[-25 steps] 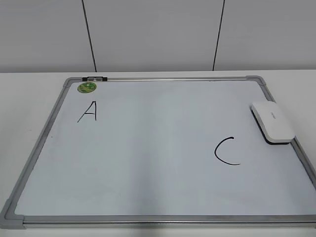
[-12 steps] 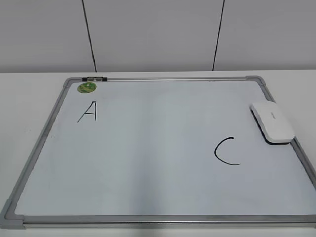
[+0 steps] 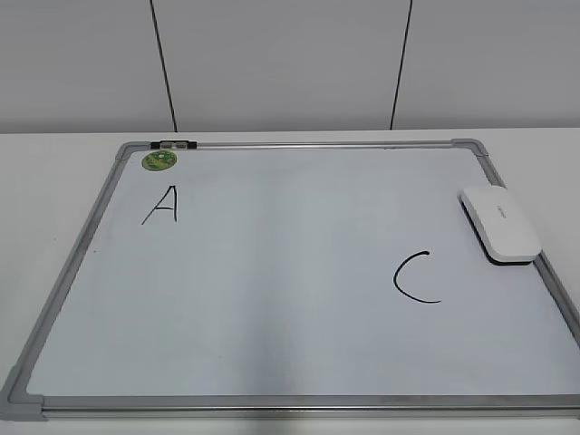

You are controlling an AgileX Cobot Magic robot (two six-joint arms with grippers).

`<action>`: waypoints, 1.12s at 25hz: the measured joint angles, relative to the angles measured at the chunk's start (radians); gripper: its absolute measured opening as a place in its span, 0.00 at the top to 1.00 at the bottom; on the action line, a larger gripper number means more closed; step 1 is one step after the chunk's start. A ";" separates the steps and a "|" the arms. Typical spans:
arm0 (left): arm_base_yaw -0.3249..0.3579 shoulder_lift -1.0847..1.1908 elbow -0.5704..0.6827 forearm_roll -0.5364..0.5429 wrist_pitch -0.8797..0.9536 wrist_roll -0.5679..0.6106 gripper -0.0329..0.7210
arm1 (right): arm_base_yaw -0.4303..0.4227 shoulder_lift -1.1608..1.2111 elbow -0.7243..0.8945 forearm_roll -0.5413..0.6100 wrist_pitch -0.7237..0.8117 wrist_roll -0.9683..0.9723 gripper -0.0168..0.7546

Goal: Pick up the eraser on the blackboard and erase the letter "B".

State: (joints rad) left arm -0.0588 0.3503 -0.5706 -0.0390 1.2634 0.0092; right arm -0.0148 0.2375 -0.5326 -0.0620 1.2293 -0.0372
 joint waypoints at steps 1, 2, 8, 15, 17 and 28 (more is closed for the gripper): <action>0.000 0.000 0.001 0.003 -0.004 -0.009 0.54 | 0.000 0.000 0.001 -0.004 -0.010 0.000 0.21; 0.000 0.000 0.002 0.008 -0.009 -0.009 0.54 | 0.000 0.000 0.003 -0.006 -0.021 0.000 0.21; 0.000 0.000 0.012 0.039 -0.056 -0.033 0.54 | 0.000 0.000 0.034 -0.009 -0.073 0.000 0.21; 0.000 0.000 0.049 0.039 -0.156 -0.036 0.54 | 0.000 0.000 0.036 -0.011 -0.085 0.000 0.21; 0.000 0.000 0.053 0.039 -0.163 -0.037 0.54 | 0.000 0.000 0.036 -0.011 -0.085 0.000 0.21; 0.000 0.000 0.053 0.039 -0.169 -0.037 0.54 | 0.000 0.000 0.036 -0.011 -0.085 0.002 0.21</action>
State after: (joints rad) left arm -0.0588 0.3503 -0.5171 0.0000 1.0941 -0.0274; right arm -0.0148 0.2375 -0.4968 -0.0731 1.1443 -0.0350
